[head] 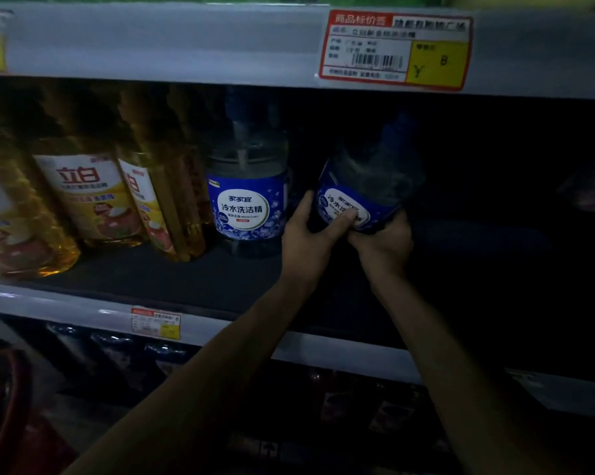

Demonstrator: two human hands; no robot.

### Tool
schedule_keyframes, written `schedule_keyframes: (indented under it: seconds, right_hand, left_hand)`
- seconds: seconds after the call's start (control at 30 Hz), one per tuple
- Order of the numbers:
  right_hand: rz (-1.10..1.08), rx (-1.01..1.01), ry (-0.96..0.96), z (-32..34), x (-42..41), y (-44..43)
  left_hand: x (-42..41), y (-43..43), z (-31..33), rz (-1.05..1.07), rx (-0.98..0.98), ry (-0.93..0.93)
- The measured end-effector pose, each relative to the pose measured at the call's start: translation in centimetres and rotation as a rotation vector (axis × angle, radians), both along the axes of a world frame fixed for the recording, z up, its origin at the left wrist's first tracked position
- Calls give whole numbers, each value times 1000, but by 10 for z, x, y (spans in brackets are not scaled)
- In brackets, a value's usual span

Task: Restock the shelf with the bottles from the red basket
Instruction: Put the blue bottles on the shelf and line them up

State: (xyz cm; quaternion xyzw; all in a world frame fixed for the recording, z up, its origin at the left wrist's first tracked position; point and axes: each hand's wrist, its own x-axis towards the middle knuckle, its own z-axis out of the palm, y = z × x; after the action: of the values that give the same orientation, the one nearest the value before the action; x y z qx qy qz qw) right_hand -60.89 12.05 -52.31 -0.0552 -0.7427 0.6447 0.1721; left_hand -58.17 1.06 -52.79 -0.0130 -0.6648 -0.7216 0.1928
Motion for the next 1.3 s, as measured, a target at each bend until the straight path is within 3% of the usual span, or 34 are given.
schedule_keyframes:
  seconds: [0.17, 0.57, 0.9, 1.2, 1.3]
  right_hand:
    - [-42, 87, -31, 3, -14, -4]
    - [-79, 361, -85, 4, -26, -8]
    - [-58, 163, -82, 3, -17, -3]
    - [-99, -66, -171, 8, 37, 20]
    - [-50, 11, -210, 16, 63, 27]
  left_hand:
    - [-13, 4, 2, 44, -4, -43]
    - [-20, 3, 4, 112, -304, -192]
    - [1, 2, 18, 51, -316, -246]
    - [51, -12, 36, 2, -594, -372]
    - [76, -16, 46, -40, -712, -374]
